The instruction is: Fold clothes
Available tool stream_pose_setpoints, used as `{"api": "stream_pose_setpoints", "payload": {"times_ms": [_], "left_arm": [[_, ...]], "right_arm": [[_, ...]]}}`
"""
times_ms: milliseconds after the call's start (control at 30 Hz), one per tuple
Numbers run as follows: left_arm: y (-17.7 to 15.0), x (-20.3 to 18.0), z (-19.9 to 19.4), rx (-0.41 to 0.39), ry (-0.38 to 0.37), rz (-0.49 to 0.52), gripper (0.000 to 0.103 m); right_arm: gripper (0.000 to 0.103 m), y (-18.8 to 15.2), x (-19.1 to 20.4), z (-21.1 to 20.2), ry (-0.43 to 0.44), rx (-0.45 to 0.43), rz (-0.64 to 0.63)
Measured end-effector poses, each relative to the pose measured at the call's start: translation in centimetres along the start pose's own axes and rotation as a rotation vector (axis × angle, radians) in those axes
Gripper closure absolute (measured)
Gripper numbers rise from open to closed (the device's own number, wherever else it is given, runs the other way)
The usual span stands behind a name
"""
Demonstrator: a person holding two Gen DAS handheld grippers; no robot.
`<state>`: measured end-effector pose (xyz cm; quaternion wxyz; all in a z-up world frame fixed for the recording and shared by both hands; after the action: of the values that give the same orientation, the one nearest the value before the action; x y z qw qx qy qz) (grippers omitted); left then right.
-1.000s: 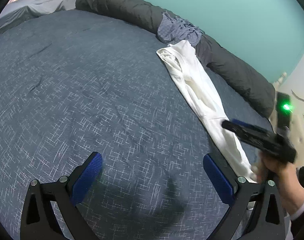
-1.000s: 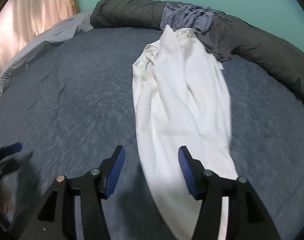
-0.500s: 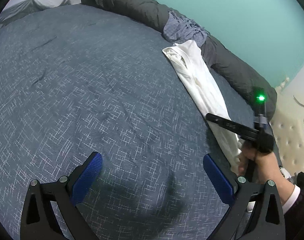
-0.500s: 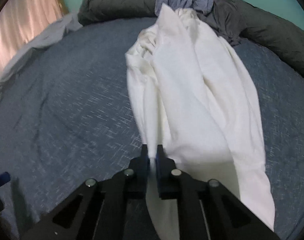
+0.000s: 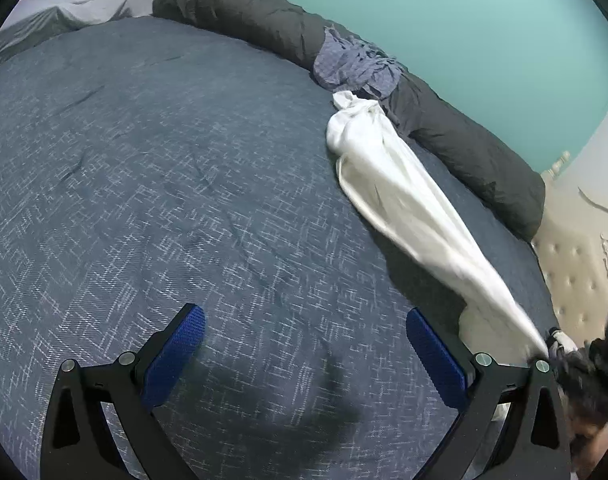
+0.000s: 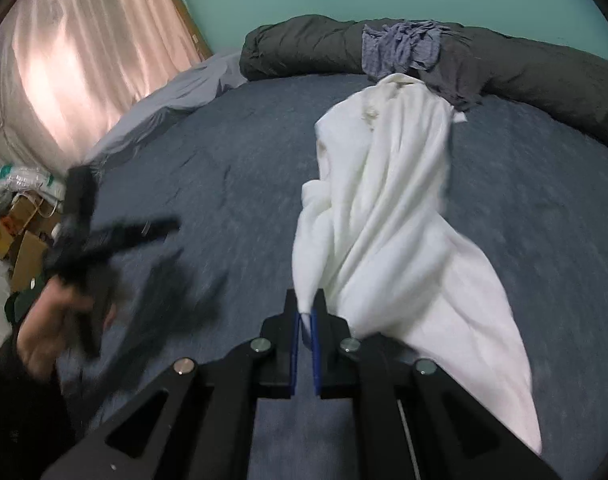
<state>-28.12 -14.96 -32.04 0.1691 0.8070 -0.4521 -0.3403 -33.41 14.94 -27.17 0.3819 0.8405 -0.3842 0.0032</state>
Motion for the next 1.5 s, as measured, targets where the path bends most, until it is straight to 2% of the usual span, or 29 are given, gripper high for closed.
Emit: {"api": "stream_pose_setpoints", "payload": {"times_ms": [133, 233, 300, 433, 500, 533, 567, 600, 633, 933, 1000, 1033, 1067, 1100, 1167, 1267, 1500], "left_arm": [[-0.2, -0.4, 0.2, 0.006, -0.001, 0.012, 0.0], [-0.1, -0.3, 0.3, 0.009, 0.002, 0.009, 0.0], [-0.1, -0.2, 0.3, 0.006, 0.004, 0.009, 0.0], [-0.1, 0.0, 0.5, 0.008, 0.006, 0.004, 0.0], [-0.2, 0.1, 0.5, 0.011, 0.01, 0.005, 0.0], [-0.3, 0.1, 0.6, 0.012, 0.012, 0.005, 0.0], [-0.3, 0.1, 0.6, 0.013, 0.013, 0.006, 0.0], [-0.3, 0.1, 0.6, 0.013, 0.014, 0.008, 0.0], [-0.3, 0.1, 0.6, 0.013, 0.015, 0.01, 0.0], [-0.3, 0.4, 0.7, 0.016, 0.025, 0.011, 0.0], [-0.2, 0.6, 0.8, 0.014, 0.029, 0.005, 0.0], [-0.2, 0.7, 0.8, 0.016, 0.029, 0.0, 0.0], [-0.2, 0.8, 0.8, 0.018, 0.029, -0.002, 0.0], [-0.2, 0.9, 0.9, 0.02, 0.03, -0.005, 0.0], [-0.2, 1.0, 0.9, 0.023, 0.03, -0.009, 0.0], [-0.2, 0.9, 0.8, 0.02, 0.03, -0.004, 0.0], [-0.2, 0.4, 0.7, 0.019, 0.021, 0.004, 0.0]], "right_arm": [[0.098, -4.6, -0.4, -2.8, -0.057, 0.083, -0.005], [0.1, -6.8, -1.8, -4.5, -0.117, 0.108, 0.031], [0.1, -6.9, -2.4, -5.3, -0.14, 0.093, 0.054], [0.099, -4.8, -2.9, -6.3, -0.154, -0.004, 0.108], [0.097, -3.8, -2.7, -5.1, -0.145, -0.006, 0.104], [0.088, -3.2, -2.5, -4.3, -0.144, -0.003, 0.097], [0.073, -2.6, -2.3, -3.5, -0.144, -0.001, 0.09], [0.065, -2.1, -2.2, -2.5, -0.146, 0.003, 0.086], [0.052, -1.6, -2.4, -1.2, -0.151, 0.009, 0.087], [0.05, 2.0, -3.6, 10.5, -0.197, 0.069, 0.089], [0.05, 1.8, -4.0, 11.2, -0.21, 0.083, 0.082], [0.054, 1.7, -4.2, 11.5, -0.217, 0.09, 0.079], [0.067, 1.6, -4.3, 11.8, -0.224, 0.097, 0.076], [0.071, 1.4, -4.5, 12.2, -0.231, 0.104, 0.072], [0.092, 1.2, -4.8, 12.6, -0.235, 0.111, 0.071], [0.099, 0.9, -4.3, 11.1, -0.174, 0.086, 0.082], [0.1, -1.0, -0.5, 7.6, -0.047, 0.084, 0.033]]}}
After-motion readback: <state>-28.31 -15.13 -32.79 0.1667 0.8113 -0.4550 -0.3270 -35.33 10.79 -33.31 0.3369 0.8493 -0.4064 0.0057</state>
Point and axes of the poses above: each gripper's, at about its wrist camera, not at the fingertips, and z roughly the way its jaws point, x to its left, y to its top, the point moved 5 cm from there along z, roughly the way its jaws point, and after that the axes turned 5 degrees about y, right-handed, at the moved point
